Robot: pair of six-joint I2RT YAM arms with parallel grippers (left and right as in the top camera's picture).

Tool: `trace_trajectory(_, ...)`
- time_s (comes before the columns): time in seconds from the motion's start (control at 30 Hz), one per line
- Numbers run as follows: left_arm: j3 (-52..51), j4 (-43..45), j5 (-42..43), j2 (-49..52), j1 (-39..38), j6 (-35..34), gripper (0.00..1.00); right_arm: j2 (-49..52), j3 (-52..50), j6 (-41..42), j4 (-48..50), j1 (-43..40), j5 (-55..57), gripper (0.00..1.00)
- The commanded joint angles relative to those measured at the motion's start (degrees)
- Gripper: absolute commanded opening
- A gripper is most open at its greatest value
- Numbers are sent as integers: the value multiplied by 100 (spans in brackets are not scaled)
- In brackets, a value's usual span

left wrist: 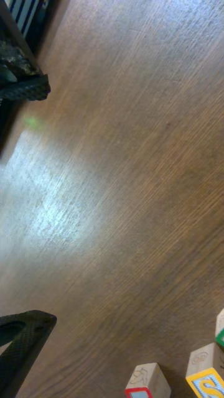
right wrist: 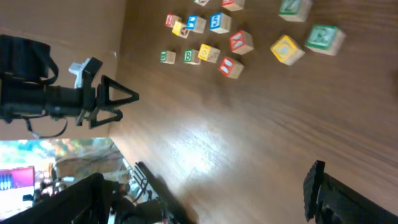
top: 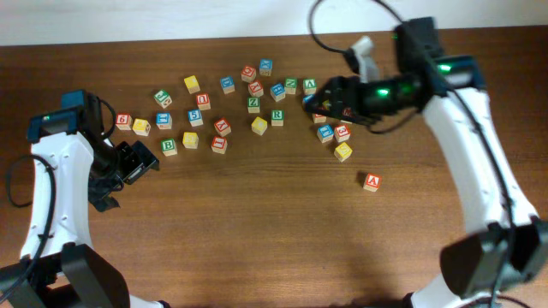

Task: Spell out RSS

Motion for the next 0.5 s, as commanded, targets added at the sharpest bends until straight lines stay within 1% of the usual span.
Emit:
trace_trajectory(0.0, -4, 7, 59, 13, 24, -52, 99, 575, 96, 1405, 868, 737, 649, 91)
trace_trajectory(0.03, -4, 7, 57, 13, 24, -52, 99, 693, 96, 1937, 1143, 994, 1397, 90)
trace_trajectory(0.07, -4, 7, 59, 13, 24, -52, 99, 754, 96, 2271, 1318, 1285, 2190, 90)
trace_trajectory(0.1, -4, 7, 59, 13, 24, -52, 99, 761, 96, 2437, 1386, 1453, 2723, 90)
trace_trajectory(0.17, -4, 7, 57, 13, 24, -52, 99, 769, 96, 2459, 1685, 1744, 3436, 90)
trace_trajectory(0.3, -4, 7, 59, 13, 24, -50, 99, 1117, 94, 2459, 2767, 2452, 4789, 90)
trace_trajectory(0.33, -4, 7, 59, 13, 24, -52, 99, 1416, 94, 2680, 2942, 2616, 5230, 90)
trace_trajectory(0.37, -4, 7, 59, 13, 24, -52, 99, 1624, 94, 3187, 2951, 2651, 5466, 90)
trace_trajectory(0.4, -4, 7, 57, 13, 24, -52, 99, 1840, 94, 3501, 3045, 2649, 5458, 89)
trace_trajectory(0.43, -4, 7, 59, 13, 24, -52, 99, 2033, 94, 3663, 3165, 2651, 5412, 84)
trace_trajectory(0.47, -4, 7, 59, 13, 24, -52, 99, 2234, 94, 3755, 3279, 2656, 5346, 72)
